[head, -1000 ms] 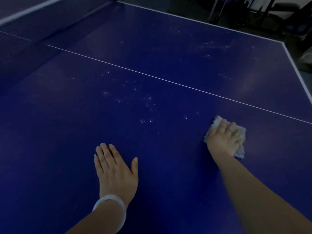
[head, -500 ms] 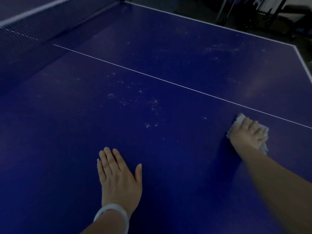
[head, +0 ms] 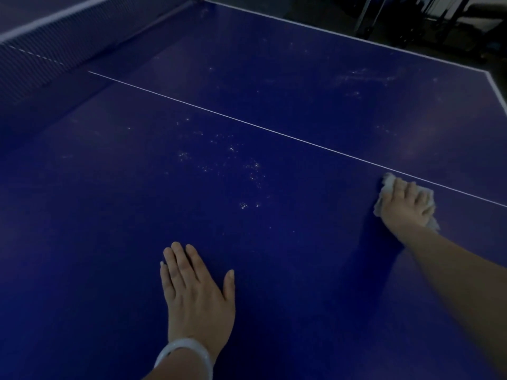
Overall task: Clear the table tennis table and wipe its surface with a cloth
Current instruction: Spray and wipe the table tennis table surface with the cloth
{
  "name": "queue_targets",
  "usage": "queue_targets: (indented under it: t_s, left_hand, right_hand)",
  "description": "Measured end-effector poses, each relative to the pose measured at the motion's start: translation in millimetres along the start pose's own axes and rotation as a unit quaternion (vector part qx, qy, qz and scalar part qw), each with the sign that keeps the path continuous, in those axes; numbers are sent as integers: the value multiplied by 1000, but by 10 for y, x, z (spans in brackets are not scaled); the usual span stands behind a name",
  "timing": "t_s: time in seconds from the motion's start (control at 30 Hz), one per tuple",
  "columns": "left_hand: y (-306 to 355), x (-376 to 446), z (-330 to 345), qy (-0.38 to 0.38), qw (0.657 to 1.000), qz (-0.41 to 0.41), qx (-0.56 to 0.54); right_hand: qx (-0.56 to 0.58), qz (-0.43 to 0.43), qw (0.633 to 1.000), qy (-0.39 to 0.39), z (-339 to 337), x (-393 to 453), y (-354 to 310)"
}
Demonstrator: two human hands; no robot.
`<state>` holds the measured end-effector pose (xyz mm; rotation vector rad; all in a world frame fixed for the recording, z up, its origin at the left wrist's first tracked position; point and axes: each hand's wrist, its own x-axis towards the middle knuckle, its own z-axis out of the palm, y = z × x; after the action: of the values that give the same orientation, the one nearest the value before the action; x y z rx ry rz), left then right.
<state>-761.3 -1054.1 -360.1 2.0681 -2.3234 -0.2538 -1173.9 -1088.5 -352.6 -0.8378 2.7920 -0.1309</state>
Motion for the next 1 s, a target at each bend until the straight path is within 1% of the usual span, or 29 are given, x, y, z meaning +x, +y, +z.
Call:
queue_targets:
  t_s: [0.03,0.07,0.1,0.17,0.23,0.3,0.37,0.4,0.43,0.47,0.5,0.53,0.57,0.6,0.63,0.67,0.7,0.73,0.77,0.8,0.83,0.87,0.9,0.93,0.97,1.0]
  left_hand:
    - [3,-1,8,2,1000,0,0]
    - [-2,0,12,4,1000,-2,-4]
    - [1,3,15,4,1000,-2,-8]
    - [2,5,17,4,1000,1,-6]
    - [-3,5,23,5,1000,1,-9]
    - [-2,3,22,5,1000,-3,-11]
    - [0,5,9,6,1000,-6,-15]
    - [2,4,-1,7,1000,-7,-18]
    - [4,3,-8,8,1000,-8,-21]
    - [4,1,-11,9,1000,-8,-20]
    - [7,-2,-11,8,1000,-8,-19]
    - [9,-2,-10,8,1000,-8,-17]
    - [13,0,-10,9,1000,-8,-14]
    - [16,0,-7,10,1000,-8,-12]
    - [18,-1,-8,8,1000,-9,-11]
    - [20,-3,-9,5,1000,-11,-10]
    - [23,-3,-12,4,1000,-12,-9]
    - [23,-2,-11,4,1000,-14,-7]
    - [24,0,-9,4,1000,-15,-5]
    - [25,2,-6,4,1000,-16,-3]
    - [27,5,-3,3,1000,-17,0]
    - [28,6,-1,2,1000,-18,4]
    - [30,8,2,3,1000,-19,7]
    - [30,11,3,5,1000,-18,7]
    - [27,7,2,7,1000,-18,3]
    - [27,6,0,9,1000,-18,-2]
  right_hand:
    - [-7,8,1000,-6,-12,48,-116]
    - [-20,-5,1000,-13,0,75,-282]
    - [-41,-41,998,-13,27,107,-462]
    - [-112,-150,982,-1,93,85,-878]
    - [-173,-269,948,6,159,-119,-1334]
    - [-170,-391,905,3,303,-443,-1626]
    - [-119,-479,869,-24,403,-742,-1583]
    - [-112,-501,857,-32,422,-772,-1440]
    - [-122,-502,856,-26,398,-719,-1257]
    - [-145,-489,860,-1,352,-604,-1053]
    - [-150,-436,887,18,279,-453,-830]
    - [-129,-354,925,37,211,-314,-582]
    - [-87,-254,962,55,161,-225,-328]
    - [-20,-157,986,56,123,-204,-127]
    - [15,-89,995,44,87,-265,-5]
    - [19,-52,998,35,76,-359,19]
    - [11,-38,998,40,105,-481,-46]
    - [-10,-46,998,42,169,-641,-177]
    - [-42,-80,995,43,245,-824,-349]
    - [-74,-144,985,53,336,-1023,-541]
    - [-102,-229,966,63,433,-1233,-735]
    - [-118,-319,939,53,520,-1435,-905]
    - [-114,-389,913,34,586,-1594,-1006]
    - [-112,-444,889,14,593,-1670,-1030]
    - [-108,-475,873,-4,555,-1654,-976]
    - [-133,-485,864,-11,513,-1580,-848]
